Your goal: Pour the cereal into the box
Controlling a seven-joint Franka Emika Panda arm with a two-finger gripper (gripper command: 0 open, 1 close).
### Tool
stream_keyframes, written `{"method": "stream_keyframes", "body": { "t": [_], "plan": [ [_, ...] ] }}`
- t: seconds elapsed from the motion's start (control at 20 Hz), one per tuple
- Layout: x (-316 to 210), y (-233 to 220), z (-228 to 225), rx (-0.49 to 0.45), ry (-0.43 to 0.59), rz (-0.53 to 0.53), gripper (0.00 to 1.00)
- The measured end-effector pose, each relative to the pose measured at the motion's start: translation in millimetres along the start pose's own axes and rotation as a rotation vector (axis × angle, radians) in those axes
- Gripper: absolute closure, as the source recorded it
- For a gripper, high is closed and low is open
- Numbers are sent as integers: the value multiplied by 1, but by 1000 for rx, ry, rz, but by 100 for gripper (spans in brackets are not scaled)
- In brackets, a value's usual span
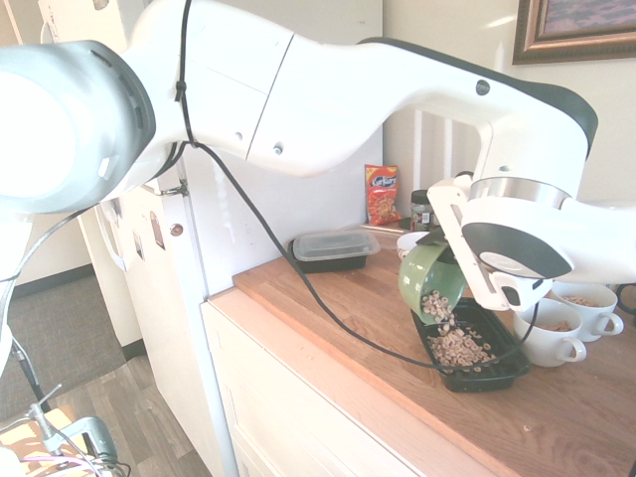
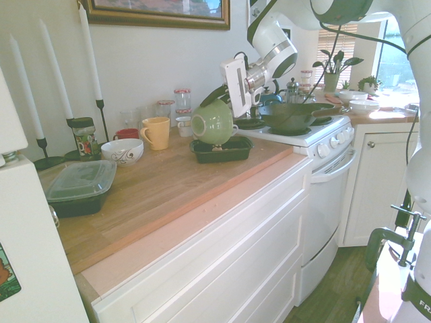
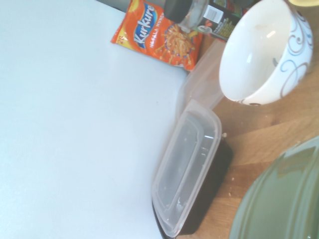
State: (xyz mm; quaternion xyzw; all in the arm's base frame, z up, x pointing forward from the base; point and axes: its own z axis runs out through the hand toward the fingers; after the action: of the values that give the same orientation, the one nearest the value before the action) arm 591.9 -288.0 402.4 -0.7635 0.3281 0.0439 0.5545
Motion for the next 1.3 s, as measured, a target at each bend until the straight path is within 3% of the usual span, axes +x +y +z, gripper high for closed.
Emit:
{"method": "stream_keyframes", "body": {
  "t": [0.9,1.3],
  "plan": [
    [0,-7,7,-9,3,-25,100],
    [-10,-22,17,-158,137,-11,100]
  ]
}}
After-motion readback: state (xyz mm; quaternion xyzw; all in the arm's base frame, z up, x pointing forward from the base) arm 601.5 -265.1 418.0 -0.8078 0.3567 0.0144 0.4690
